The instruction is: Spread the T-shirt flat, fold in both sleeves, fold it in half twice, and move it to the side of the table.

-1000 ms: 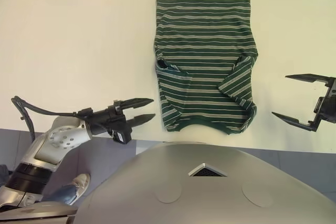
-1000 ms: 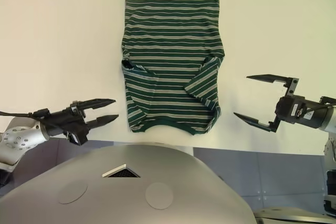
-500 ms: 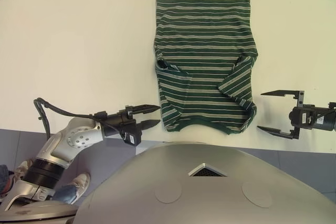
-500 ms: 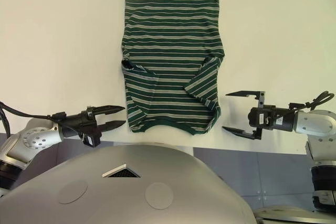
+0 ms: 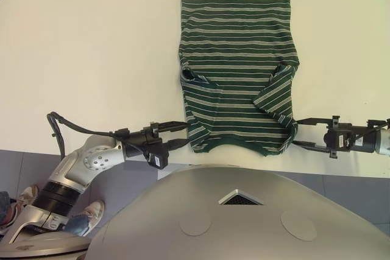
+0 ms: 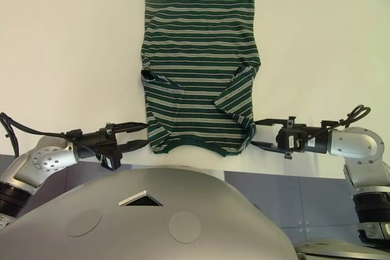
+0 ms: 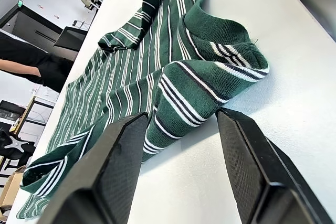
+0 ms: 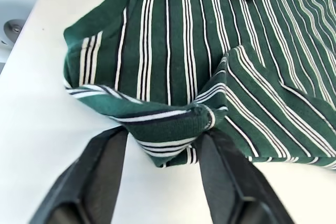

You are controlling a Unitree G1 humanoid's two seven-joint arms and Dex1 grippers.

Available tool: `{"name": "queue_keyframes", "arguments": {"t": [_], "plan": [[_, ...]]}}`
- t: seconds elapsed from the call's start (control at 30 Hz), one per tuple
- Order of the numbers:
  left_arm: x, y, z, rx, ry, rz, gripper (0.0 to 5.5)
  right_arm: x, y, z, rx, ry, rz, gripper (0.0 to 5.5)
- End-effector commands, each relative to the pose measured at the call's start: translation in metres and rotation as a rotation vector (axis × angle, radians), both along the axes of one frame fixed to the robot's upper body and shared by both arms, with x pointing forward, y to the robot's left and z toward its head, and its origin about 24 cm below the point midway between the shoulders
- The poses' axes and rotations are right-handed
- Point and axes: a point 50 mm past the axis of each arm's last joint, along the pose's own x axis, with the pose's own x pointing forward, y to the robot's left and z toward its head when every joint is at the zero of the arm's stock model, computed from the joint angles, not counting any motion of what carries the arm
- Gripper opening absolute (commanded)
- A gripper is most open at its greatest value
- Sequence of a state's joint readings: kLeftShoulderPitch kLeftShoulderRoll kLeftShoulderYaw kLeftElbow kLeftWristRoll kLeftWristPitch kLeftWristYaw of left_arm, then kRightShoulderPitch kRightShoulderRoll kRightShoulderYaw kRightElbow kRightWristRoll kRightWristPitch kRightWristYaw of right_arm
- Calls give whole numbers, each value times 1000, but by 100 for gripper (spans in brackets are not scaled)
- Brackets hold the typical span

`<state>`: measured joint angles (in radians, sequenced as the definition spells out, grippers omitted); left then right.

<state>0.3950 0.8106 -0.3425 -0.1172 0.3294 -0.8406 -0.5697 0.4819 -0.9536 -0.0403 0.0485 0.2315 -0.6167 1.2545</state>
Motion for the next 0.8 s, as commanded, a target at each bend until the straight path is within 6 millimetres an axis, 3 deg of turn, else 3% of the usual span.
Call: {"name": "queue_keyframes", "arguments": {"t": [0.03, 0.3, 0.77, 0.8], "plan": [[-3, 3, -9, 75, 24, -12, 241, 3, 5, 2, 18, -20, 6, 164], [-5, 3, -10, 82, 30, -17, 241, 2, 5, 2, 23, -20, 3, 2], [-6, -6, -18, 160, -6, -84, 241, 4, 10, 2, 38, -27, 9, 2], [-5, -7, -17, 157, -12, -87, 219, 4, 10, 2, 39, -28, 8, 0]]}}
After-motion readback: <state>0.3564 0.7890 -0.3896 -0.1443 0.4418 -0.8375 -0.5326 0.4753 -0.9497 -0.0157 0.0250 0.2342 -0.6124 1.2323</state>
